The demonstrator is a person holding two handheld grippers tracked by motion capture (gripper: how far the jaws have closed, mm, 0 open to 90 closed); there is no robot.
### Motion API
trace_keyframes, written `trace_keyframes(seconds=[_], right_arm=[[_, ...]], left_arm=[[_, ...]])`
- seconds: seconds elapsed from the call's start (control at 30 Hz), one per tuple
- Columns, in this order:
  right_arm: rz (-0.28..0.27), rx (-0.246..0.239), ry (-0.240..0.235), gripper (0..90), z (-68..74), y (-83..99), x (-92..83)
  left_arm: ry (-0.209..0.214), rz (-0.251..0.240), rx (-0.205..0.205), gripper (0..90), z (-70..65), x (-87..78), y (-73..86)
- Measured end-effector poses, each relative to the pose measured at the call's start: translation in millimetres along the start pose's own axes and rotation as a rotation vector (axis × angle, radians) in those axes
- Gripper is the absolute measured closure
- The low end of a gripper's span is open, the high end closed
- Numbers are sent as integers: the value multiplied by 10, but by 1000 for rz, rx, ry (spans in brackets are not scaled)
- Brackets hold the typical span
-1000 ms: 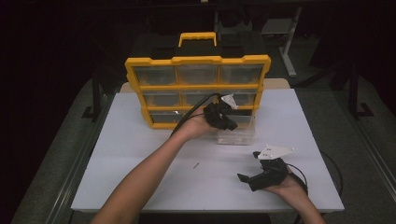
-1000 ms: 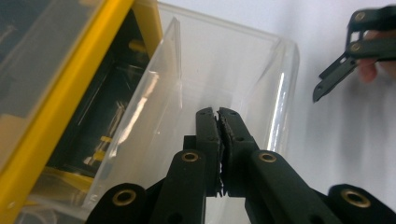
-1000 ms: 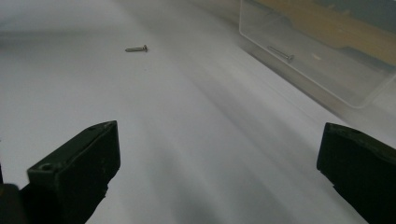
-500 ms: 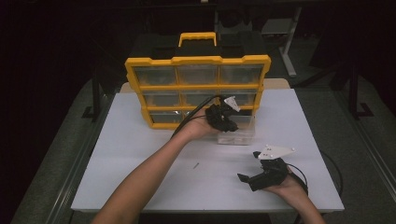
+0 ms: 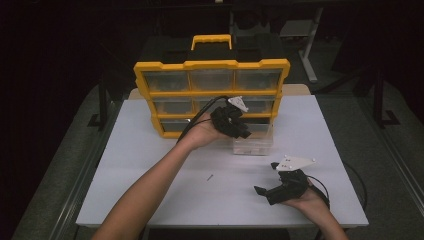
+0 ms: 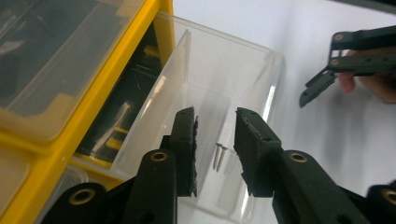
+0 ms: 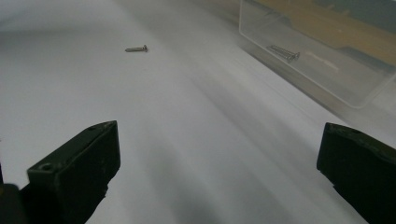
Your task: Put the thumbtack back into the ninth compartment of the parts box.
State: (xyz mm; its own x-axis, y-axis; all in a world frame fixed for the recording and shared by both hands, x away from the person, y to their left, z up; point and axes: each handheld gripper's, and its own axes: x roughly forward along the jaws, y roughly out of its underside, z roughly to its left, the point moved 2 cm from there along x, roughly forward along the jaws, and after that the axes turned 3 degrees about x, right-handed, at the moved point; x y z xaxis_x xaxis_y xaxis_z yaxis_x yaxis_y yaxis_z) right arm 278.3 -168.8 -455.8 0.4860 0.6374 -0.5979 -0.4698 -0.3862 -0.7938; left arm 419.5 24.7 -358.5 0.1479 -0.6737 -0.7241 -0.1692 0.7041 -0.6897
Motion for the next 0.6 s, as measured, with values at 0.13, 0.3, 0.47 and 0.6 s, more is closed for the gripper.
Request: trace_keyframes(seconds=[0.13, 0.3, 0.47, 0.6], right_arm=[[0, -1, 1, 0, 1, 0, 1], [1, 0, 0, 0, 0, 1, 3], [2, -2, 1, 0, 1, 0, 8], [2, -3, 1, 0, 3, 1, 9]], left_arm=[[2, -19, -16, 643, 11, -107, 45], [3, -45, -46, 591, 12, -226, 127], [0, -51, -49, 555, 0, -299, 187], [-10, -55, -67, 494, -24, -352, 259]])
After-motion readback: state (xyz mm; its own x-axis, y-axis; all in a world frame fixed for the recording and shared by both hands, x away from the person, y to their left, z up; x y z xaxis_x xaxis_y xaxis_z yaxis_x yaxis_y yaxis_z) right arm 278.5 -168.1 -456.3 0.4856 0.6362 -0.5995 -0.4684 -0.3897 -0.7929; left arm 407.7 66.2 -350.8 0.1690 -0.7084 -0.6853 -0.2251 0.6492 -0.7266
